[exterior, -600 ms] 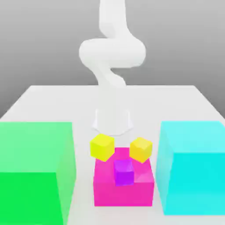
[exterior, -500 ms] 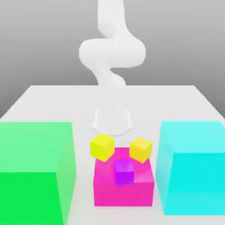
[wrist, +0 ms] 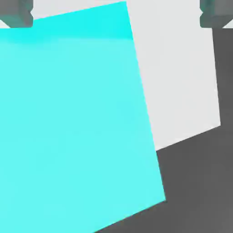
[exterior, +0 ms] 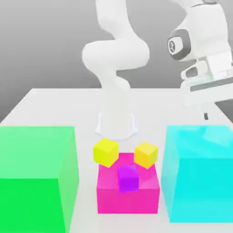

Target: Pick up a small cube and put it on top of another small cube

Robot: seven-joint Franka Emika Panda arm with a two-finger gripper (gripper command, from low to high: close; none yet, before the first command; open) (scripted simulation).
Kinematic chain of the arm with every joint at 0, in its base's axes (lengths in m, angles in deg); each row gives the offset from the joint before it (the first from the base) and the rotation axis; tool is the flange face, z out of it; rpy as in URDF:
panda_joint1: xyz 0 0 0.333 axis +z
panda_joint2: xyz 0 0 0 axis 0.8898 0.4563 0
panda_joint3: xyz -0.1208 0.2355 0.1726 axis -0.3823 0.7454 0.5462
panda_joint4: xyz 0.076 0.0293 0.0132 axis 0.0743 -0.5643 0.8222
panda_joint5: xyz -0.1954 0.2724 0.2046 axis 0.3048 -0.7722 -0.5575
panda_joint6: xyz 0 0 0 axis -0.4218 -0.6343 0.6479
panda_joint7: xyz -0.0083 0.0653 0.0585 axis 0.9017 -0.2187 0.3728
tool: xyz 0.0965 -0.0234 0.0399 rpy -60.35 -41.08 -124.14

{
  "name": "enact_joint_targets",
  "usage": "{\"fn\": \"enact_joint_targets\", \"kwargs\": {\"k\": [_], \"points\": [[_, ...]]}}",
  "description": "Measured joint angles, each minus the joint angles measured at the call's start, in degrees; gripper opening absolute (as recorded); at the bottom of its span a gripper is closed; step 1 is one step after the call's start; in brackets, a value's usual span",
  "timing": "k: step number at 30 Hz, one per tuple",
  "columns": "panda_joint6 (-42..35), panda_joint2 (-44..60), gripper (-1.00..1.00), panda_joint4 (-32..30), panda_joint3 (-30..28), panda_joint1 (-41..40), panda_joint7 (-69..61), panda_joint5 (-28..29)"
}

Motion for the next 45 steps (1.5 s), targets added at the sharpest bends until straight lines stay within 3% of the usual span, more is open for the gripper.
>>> {"fn": "enact_joint_targets", "kwargs": {"k": [7, 12, 18, 25, 26, 32, 35, 40, 45], "points": [[-1.07, 11.70, 0.00, -3.03, 5.82, -10.31, 15.18, 11.07], [1.98, 17.32, 0.00, -2.09, 5.42, -14.51, 25.66, 24.95], [5.62, 24.20, 0.00, -0.16, -6.99, -7.73, 42.15, 47.83], [10.08, 31.11, 0.00, 2.05, -25.05, 5.84, 55.52, 65.93], [10.82, 32.02, -1.00, 2.27, -27.50, 7.83, 56.82, 67.69], [11.36, 32.47, -1.00, 2.37, -28.74, 8.86, 57.41, 68.50], [10.09, 30.87, -1.00, 1.97, -24.79, 5.73, 55.01, 65.28], [7.00, 26.12, -1.00, 0.45, -13.15, -2.81, 45.95, 52.97], [4.07, 20.59, -1.00, -1.29, -4.71, -6.19, 32.88, 34.93]]}}
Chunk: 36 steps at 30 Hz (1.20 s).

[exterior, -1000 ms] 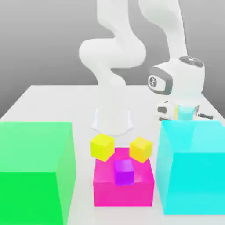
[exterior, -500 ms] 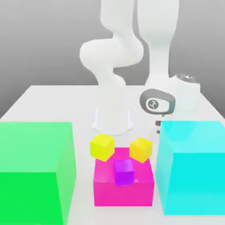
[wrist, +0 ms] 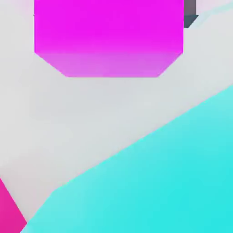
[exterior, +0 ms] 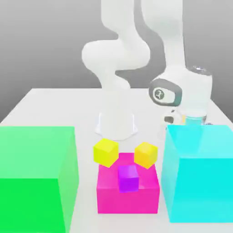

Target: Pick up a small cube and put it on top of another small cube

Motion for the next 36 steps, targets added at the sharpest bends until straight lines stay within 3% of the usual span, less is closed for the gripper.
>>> {"fn": "enact_joint_targets", "kwargs": {"k": [4, 8, 21, 26, 34, 36], "points": [[-2.71, -4.25, -1.00, -1.08, 0.08, 3.51, -8.69, -12.01], [-5.12, -7.87, -1.00, -1.46, -0.98, 6.16, -14.49, -18.33], [-10.09, -16.79, -1.00, 11.30, -1.85, 17.56, -38.95, -17.02], [-19.74, -18.11, -1.00, 16.31, -10.74, 10.64, -43.95, -15.72], [-32.87, -17.58, -1.00, 18.95, -23.87, -5.19, -41.43, -12.61], [-33.19, -15.61, -1.00, 18.51, -26.10, -8.45, -39.42, -11.49]]}}
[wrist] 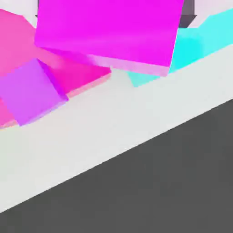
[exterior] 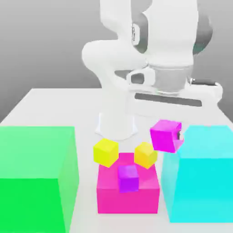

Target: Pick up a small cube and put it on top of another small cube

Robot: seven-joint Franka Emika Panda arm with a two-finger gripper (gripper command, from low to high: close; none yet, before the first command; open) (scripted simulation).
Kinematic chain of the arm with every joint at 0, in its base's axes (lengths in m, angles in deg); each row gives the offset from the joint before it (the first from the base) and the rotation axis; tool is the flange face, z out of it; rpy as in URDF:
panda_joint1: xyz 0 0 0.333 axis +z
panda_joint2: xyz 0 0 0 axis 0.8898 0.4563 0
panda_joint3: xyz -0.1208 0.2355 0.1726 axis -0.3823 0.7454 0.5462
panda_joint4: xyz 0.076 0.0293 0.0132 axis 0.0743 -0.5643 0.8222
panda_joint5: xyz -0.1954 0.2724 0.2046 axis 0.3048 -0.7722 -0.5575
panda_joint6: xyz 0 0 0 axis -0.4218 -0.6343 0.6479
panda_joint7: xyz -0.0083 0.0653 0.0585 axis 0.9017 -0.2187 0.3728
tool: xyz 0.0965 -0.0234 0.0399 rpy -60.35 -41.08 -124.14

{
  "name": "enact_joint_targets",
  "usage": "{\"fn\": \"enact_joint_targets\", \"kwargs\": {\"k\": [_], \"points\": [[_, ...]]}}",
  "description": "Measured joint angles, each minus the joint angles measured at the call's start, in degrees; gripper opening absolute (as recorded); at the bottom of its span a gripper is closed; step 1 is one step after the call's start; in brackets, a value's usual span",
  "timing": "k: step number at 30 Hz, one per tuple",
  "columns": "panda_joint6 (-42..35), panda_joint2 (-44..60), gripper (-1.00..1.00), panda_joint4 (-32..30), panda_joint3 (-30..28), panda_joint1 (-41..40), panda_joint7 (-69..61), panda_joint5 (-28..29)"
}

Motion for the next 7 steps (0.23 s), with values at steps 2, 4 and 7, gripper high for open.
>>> {"fn": "enact_joint_targets", "kwargs": {"k": [2, 4, 7], "points": [[3.49, 3.29, -1.00, -1.02, -0.87, -0.76, 0.88, 0.73], [7.70, 6.58, 1.00, -2.13, -0.90, -1.05, 1.27, 1.10], [7.70, 6.58, 1.00, -2.13, -0.90, -1.05, 1.26, 1.10]]}}
